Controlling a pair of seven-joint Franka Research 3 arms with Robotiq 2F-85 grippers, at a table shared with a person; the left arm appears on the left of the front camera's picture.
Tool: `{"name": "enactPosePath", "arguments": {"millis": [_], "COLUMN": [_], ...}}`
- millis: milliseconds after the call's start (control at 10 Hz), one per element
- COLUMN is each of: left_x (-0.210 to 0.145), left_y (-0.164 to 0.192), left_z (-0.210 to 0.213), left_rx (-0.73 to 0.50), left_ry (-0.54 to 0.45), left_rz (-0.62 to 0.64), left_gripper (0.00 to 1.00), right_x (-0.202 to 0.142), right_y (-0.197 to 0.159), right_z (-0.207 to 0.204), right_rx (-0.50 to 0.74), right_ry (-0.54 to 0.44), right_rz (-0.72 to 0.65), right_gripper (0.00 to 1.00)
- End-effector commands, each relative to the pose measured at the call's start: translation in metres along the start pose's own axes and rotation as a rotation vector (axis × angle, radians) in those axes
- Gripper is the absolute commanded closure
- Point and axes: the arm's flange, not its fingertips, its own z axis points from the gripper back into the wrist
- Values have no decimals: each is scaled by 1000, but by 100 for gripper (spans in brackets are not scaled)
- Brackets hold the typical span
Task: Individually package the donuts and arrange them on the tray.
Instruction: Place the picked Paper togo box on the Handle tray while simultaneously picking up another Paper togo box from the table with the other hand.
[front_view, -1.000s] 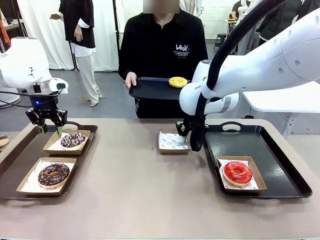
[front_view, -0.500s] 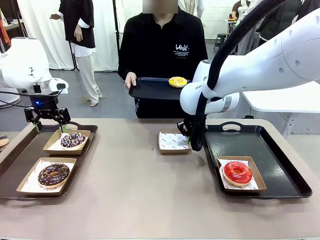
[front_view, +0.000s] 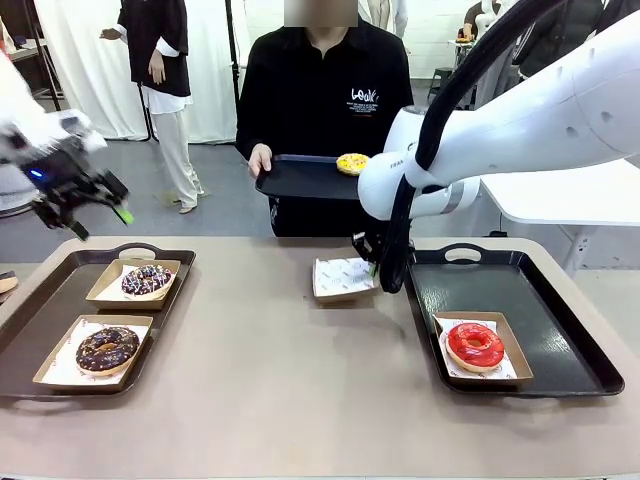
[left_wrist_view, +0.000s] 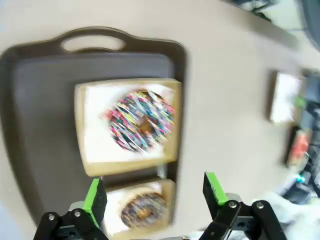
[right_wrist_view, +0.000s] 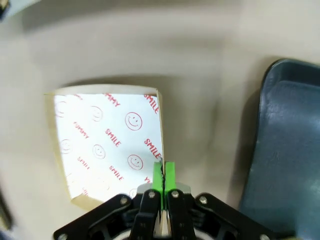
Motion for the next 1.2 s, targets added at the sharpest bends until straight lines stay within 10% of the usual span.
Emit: {"name": "enactPosePath", "arguments": {"millis": [0,500,1100], "left_x": [-70,-161,-178], "left_y": [43,195,276], "left_z": [67,107,78], "left_rx": [-287,-642,-660], "left_ry": [-108,-184,-110], "left_rz": [56,429,615], "left_gripper": [0,0,0], "right_x": [10,42,61], "right_y": [8,34,50], "right_z": [25,89,116], "right_rx": [-38,-33,-59], "right_ry": [-22,-45,0], "right_rz": [-36,-58,-78], "right_gripper": [100,100,100]}}
